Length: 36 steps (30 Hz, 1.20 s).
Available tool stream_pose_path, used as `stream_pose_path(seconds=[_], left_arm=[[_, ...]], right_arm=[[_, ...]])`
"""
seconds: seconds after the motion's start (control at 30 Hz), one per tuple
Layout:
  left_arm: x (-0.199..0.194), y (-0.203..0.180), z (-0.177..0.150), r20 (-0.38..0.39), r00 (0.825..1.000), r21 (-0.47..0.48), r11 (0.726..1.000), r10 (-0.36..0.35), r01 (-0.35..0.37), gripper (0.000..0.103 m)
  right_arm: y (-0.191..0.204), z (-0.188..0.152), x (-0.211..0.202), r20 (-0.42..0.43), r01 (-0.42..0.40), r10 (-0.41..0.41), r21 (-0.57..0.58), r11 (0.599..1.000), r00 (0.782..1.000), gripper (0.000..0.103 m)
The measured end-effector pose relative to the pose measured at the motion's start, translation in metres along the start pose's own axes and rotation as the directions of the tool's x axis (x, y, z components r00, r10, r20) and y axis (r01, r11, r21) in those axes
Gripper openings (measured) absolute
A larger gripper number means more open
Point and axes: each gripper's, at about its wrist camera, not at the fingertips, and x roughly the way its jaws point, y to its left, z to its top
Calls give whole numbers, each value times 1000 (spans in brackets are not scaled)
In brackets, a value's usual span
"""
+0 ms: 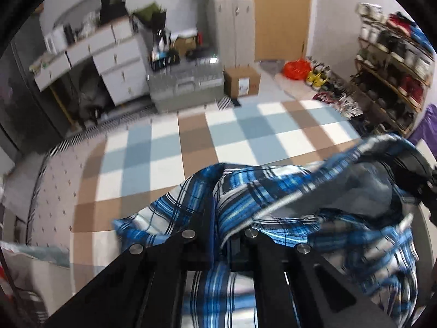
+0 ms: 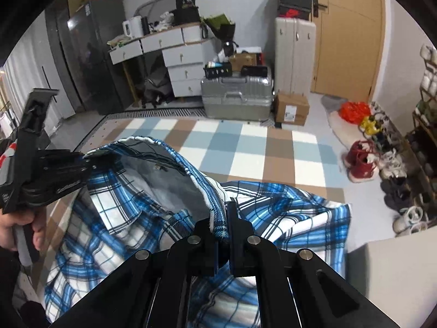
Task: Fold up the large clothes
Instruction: 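Lift the hem with both grippers and fold it toward the collar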
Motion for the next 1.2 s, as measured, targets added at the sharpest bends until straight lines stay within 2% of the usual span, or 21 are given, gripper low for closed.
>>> stream_pose_path(seconds=[0.07, 0.2, 0.3, 0.4, 0.5, 0.57, 0.7, 0.83, 1.0, 1.03, 1.07, 1.1, 1.13, 1.2], left_arm=[[-29, -3, -12, 39, 999, 31, 999, -9, 8, 1], [-67, -2, -42, 99, 992, 42, 996, -82, 78, 1], [-81, -3, -71, 116, 987, 43, 993, -115, 110, 1], [-81, -4, -97, 121, 985, 41, 992, -126, 122, 1], [-67, -6, -123, 80, 990, 25, 994, -112, 110, 1], [-58, -8, -134, 51, 993, 25, 994, -104, 103, 1], [-45, -6, -147, 16, 994, 7, 994, -108, 108, 1], [-26, -2, -149, -43, 990, -30, 991, -132, 130, 1], [-11, -5, -148, -93, 984, -28, 989, -150, 148, 1], [-10, -6, -146, -96, 984, -19, 988, -153, 152, 1], [-8, -7, -144, -96, 984, -9, 988, -151, 151, 1], [-7, -9, -142, -97, 984, -1, 989, -149, 149, 1], [-4, -10, -139, -105, 984, 9, 989, -146, 148, 1], [2, -12, -134, -125, 982, 17, 989, -145, 148, 1]], right_arm=[[5, -6, -18, 19, 1, -1, -5, 1000, 1000, 4], [17, -41, -57, 36, -21, 20, 17, 1000, 999, 4], [23, -70, -73, 35, -39, 37, 51, 998, 999, 4], [26, -103, -85, 83, -59, 49, 119, 991, 995, 5], [25, -137, -80, 82, -104, 86, 249, 963, 993, 5], [31, -159, -73, 69, -88, 71, 289, 953, 995, 5], [46, -179, -64, -26, -13, 21, 267, 964, 999, 5], [57, -193, -57, -86, 10, 12, 253, 967, 996, 9], [56, -196, -56, -106, 12, 15, 243, 970, 994, 13], [54, -196, -57, -104, -1, 28, 249, 968, 994, 20], [52, -197, -60, -99, -23, 50, 259, 966, 994, 37], [48, -197, -64, -88, -41, 67, 271, 962, 994, 46], [44, -198, -71, -64, -65, 86, 284, 957, 994, 62], [38, -197, -87, -1, -95, 100, 296, 950, 995, 68]])
